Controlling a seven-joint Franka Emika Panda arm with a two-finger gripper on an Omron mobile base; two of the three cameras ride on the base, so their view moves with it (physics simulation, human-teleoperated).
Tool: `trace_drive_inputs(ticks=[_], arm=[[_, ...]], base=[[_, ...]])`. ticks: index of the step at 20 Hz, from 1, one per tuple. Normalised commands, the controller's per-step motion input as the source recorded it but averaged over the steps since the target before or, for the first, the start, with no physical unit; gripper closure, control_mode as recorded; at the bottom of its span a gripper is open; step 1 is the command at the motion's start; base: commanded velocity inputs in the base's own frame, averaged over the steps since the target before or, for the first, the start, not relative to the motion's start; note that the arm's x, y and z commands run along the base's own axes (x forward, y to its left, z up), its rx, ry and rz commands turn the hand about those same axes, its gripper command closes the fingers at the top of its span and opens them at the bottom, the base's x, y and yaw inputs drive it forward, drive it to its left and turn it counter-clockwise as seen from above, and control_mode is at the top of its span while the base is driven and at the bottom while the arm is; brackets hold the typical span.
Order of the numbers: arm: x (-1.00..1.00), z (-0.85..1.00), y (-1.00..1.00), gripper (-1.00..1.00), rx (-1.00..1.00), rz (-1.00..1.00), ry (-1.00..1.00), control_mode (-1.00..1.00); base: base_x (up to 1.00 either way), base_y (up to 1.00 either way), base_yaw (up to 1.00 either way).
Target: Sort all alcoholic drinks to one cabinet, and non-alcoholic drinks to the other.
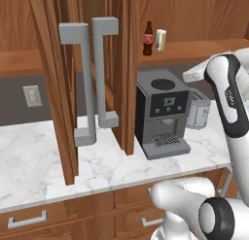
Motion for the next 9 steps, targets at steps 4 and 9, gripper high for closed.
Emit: trace_drive_inputs(ticks=[4,9], arm=[[-0.90,-0.98,0.00,-1.00,0.00,-0.16,0.21,-1.00],[-0.31,-0.61,-0.06,-1.00,0.02,-0.04,0.21,-1.00]], base=[[0.00,0.00,0.00],[0.00,0.00,0.00]])
